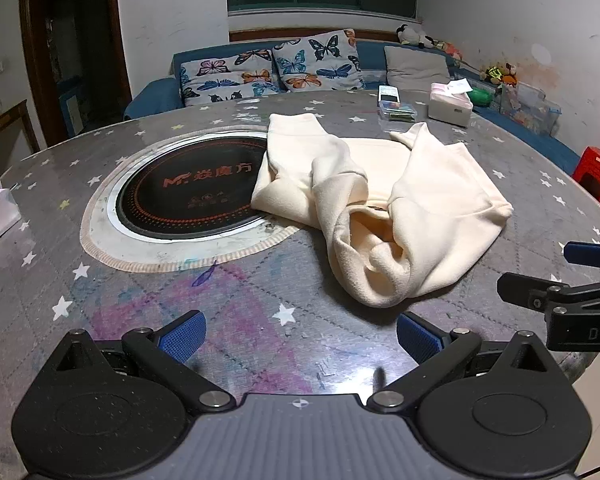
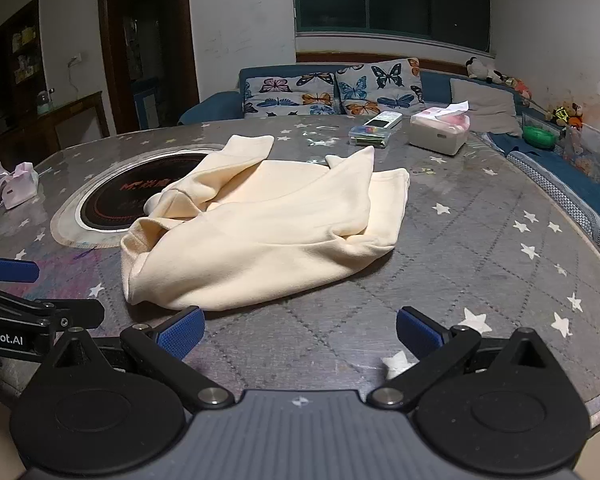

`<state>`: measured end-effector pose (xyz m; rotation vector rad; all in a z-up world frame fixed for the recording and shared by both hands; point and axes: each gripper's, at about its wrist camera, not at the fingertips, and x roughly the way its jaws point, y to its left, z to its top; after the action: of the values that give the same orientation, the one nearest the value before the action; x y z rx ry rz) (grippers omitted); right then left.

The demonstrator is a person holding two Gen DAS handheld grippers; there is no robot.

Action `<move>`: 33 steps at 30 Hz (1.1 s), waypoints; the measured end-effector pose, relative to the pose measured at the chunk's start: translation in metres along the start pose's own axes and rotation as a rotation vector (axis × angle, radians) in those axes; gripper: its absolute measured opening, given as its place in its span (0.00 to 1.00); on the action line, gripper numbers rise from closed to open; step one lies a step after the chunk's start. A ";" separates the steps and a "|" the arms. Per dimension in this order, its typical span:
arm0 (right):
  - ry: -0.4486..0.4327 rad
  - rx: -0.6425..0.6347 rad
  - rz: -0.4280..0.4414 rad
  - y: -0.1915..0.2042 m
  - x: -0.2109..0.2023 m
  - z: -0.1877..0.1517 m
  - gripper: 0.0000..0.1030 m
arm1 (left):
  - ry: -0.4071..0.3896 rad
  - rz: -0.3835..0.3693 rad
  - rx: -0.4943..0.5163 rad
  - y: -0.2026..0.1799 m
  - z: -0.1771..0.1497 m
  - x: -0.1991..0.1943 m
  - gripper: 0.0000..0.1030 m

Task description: Fold clothes

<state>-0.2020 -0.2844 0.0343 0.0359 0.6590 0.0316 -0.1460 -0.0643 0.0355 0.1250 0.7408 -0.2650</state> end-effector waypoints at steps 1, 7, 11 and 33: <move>-0.001 -0.001 0.001 0.000 0.000 0.000 1.00 | -0.001 0.000 0.000 0.000 0.000 0.000 1.00; 0.001 -0.002 0.004 0.001 0.001 0.001 1.00 | -0.002 -0.002 0.006 -0.002 0.001 0.000 1.00; 0.002 -0.003 0.004 0.001 0.001 0.001 1.00 | 0.000 -0.001 0.004 -0.002 0.002 0.000 1.00; 0.010 -0.010 0.008 0.003 0.006 0.006 1.00 | 0.005 -0.013 0.010 -0.003 0.005 0.002 1.00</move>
<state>-0.1936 -0.2817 0.0356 0.0292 0.6686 0.0431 -0.1420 -0.0689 0.0377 0.1306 0.7452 -0.2806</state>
